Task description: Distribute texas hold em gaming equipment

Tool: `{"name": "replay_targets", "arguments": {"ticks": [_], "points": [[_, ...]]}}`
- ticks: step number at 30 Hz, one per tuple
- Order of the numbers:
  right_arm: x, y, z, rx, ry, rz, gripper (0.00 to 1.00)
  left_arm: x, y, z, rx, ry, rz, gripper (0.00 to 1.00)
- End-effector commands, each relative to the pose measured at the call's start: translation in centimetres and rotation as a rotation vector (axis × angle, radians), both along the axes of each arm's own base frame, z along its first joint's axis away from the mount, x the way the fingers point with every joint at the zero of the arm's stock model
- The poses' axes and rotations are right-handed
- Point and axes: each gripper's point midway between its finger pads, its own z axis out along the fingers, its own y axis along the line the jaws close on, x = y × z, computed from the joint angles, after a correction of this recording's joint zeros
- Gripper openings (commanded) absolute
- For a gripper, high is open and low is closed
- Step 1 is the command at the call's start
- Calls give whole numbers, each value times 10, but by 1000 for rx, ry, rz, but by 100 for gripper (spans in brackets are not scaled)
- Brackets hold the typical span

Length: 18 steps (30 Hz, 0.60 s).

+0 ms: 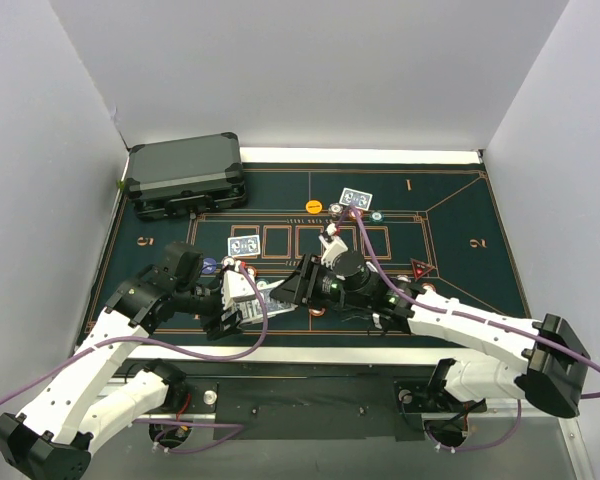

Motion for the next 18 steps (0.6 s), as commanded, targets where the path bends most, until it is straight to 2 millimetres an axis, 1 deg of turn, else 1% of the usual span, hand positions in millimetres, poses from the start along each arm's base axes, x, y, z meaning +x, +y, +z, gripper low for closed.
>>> {"name": "replay_targets", "arguments": {"ticks": [1, 4, 8, 9, 13, 18], "points": [[4, 20, 18, 84, -16, 9, 45, 5, -13, 24, -75, -57, -34, 0], [0, 27, 16, 77, -13, 25, 45, 4, -12, 23, -72, -54, -36, 0], [0, 28, 17, 69, -18, 28, 44, 4, -11, 23, -68, -58, -35, 0], [-1, 27, 14, 60, -16, 30, 44, 4, -11, 22, -67, -57, -35, 0], [-3, 21, 16, 51, -30, 32, 44, 4, -11, 22, -68, -56, -37, 0], [-2, 8, 15, 19, -47, 11, 44, 4, -12, 22, -72, -58, -36, 0]]}}
